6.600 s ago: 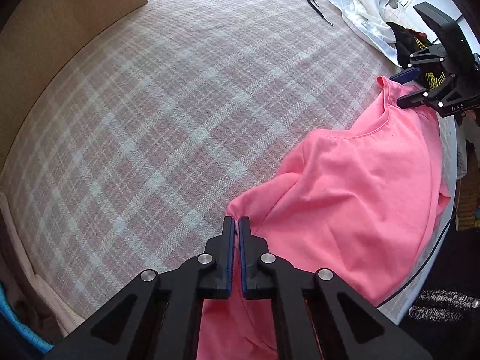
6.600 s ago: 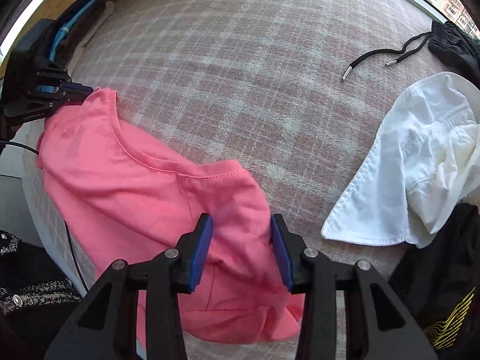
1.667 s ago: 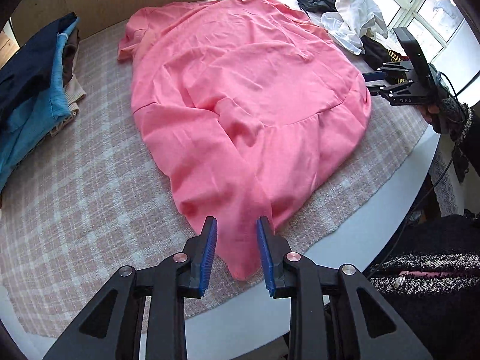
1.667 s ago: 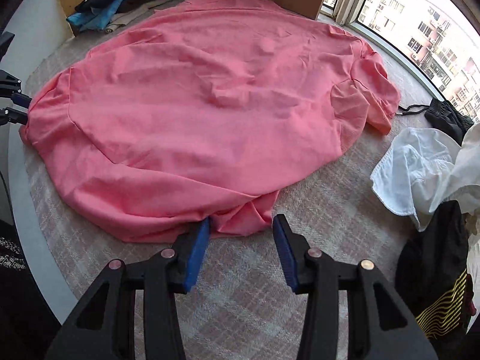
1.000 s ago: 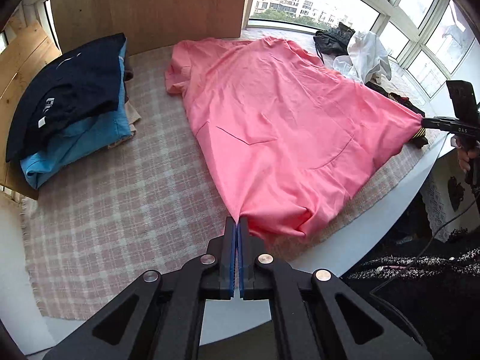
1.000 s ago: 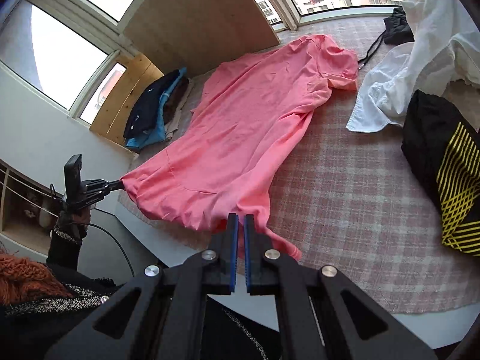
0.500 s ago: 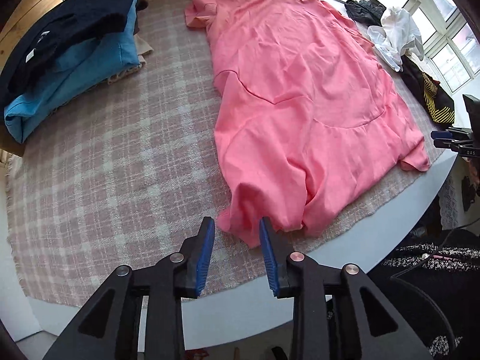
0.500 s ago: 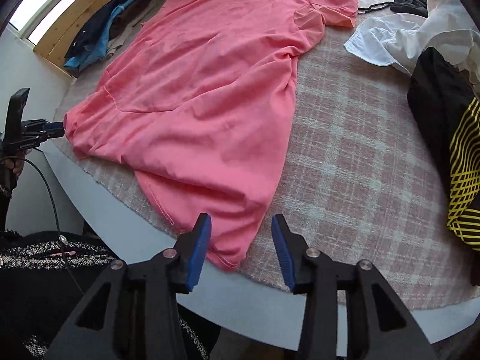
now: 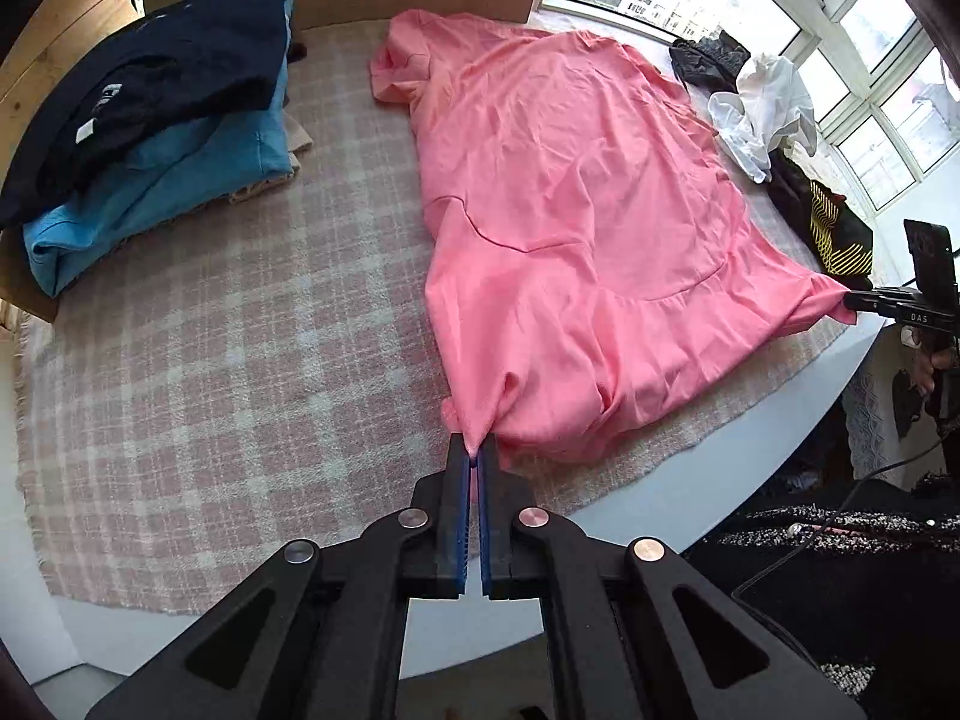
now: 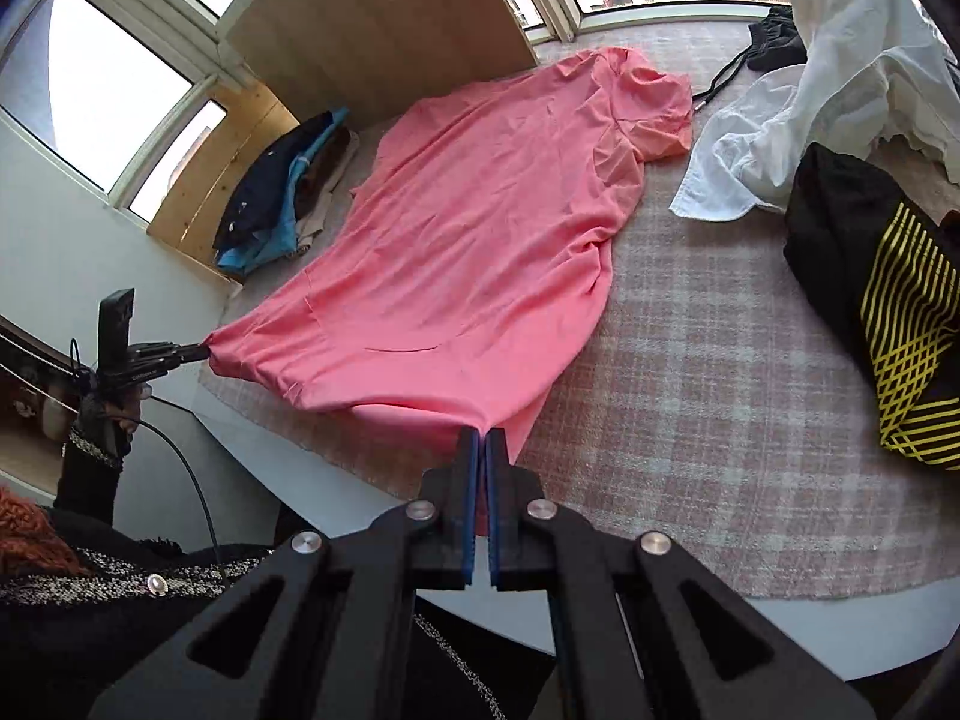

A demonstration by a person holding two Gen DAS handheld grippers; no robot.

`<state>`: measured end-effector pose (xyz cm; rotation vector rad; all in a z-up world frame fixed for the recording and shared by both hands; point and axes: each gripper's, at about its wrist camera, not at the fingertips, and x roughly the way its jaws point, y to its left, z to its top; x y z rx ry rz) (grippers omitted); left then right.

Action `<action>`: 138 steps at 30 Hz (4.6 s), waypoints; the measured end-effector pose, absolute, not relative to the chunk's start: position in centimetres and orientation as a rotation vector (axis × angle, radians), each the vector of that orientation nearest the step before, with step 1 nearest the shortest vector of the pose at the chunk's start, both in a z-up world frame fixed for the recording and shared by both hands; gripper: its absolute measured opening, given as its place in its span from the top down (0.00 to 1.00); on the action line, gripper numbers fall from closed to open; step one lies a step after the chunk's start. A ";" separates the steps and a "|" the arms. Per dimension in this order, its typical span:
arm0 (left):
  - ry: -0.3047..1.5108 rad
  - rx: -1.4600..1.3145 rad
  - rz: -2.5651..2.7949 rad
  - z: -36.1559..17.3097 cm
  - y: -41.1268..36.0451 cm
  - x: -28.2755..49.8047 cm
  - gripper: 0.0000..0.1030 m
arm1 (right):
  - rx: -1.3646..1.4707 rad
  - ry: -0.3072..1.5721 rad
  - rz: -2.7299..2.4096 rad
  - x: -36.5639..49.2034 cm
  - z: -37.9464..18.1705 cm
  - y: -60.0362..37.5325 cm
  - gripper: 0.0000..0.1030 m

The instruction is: Fold clothes

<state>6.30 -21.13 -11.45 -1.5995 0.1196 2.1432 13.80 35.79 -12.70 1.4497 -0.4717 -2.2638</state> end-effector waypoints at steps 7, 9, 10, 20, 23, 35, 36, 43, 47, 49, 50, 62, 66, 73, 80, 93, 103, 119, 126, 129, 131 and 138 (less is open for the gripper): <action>0.195 -1.620 2.138 -11.3 -21.0 3.7 0.98 | 1.701 -0.337 -2.264 10.9 -18.3 35.5 0.98; 0.205 -1.642 2.113 -12.1 -20.7 3.3 0.99 | 1.726 -0.325 -2.240 11.0 -19.4 34.7 0.98; 0.210 -1.652 2.101 -12.5 -20.6 3.1 0.99 | 1.728 -0.320 -2.235 11.3 -19.4 34.5 0.98; 0.204 -1.718 1.996 -12.9 -20.9 4.6 0.98 | 1.653 -0.508 -2.262 16.6 -11.7 37.5 0.98; 0.163 -1.743 1.966 -12.0 -21.7 6.9 0.98 | 1.785 -0.465 -2.244 17.5 -14.1 37.5 0.98; 0.322 -1.745 2.045 -15.0 -19.5 0.9 0.82 | 1.690 -0.286 -2.380 7.8 -15.2 36.1 0.66; 0.367 -1.701 2.088 -14.2 -18.9 -0.6 0.78 | 1.667 -0.264 -2.399 6.2 -14.9 35.9 0.66; 0.407 -1.591 2.258 -14.9 -14.9 -13.7 0.78 | 1.650 -0.143 -2.484 -5.0 -16.0 36.5 0.66; 0.483 -1.602 2.294 -17.1 -13.3 -19.6 0.78 | 1.682 -0.074 -2.483 -10.4 -17.0 37.3 0.66; 0.539 -1.612 2.289 -18.4 -12.3 -22.1 0.78 | 1.691 -0.030 -2.480 -13.0 -17.4 37.6 0.65; 0.543 -1.617 2.271 -19.0 -11.9 -23.1 0.78 | 1.692 -0.013 -2.478 -14.3 -17.6 37.6 0.63; 0.522 -1.534 2.192 -20.9 -8.0 -28.3 0.97 | 1.729 0.150 -2.425 -24.4 -22.8 36.5 0.57; 0.671 -1.590 2.301 -19.4 -9.8 -27.9 0.97 | 1.774 0.197 -2.350 -24.6 -23.9 36.2 0.58; 0.851 -1.670 2.415 -16.7 -13.3 -29.1 0.77 | 1.630 0.106 -2.389 -25.6 -19.9 36.4 0.57; 0.667 -1.432 2.351 -16.0 -8.1 -33.8 0.52 | 1.586 -0.005 -2.388 -30.3 -20.6 34.6 0.54; 0.571 -1.426 2.282 -18.9 -8.2 -35.5 0.98 | 1.583 0.168 -2.195 -30.4 -22.2 30.6 0.97; 0.630 -1.415 2.476 -18.0 -11.0 -35.0 0.91 | 1.658 0.322 -2.381 -31.8 -22.0 32.7 0.75; 0.532 -1.476 2.372 -12.0 -17.2 -24.3 0.61 | 1.587 -0.086 -2.391 -18.5 -18.4 38.4 0.62; 0.498 -1.523 2.347 -10.3 -19.0 -15.0 0.61 | 1.636 -0.147 -2.323 -4.3 -17.0 37.7 0.62; 0.436 -1.570 2.335 -9.3 -22.7 -8.4 0.61 | 1.640 -0.169 -2.307 3.4 -17.1 36.4 0.62; 0.394 -1.602 2.310 -9.8 -24.5 -4.2 0.61 | 1.660 -0.245 -2.260 7.7 -18.2 35.6 0.62; 0.320 -1.744 2.120 -16.4 -25.5 6.6 0.61 | 1.774 -0.252 -2.232 16.2 -22.5 32.9 0.62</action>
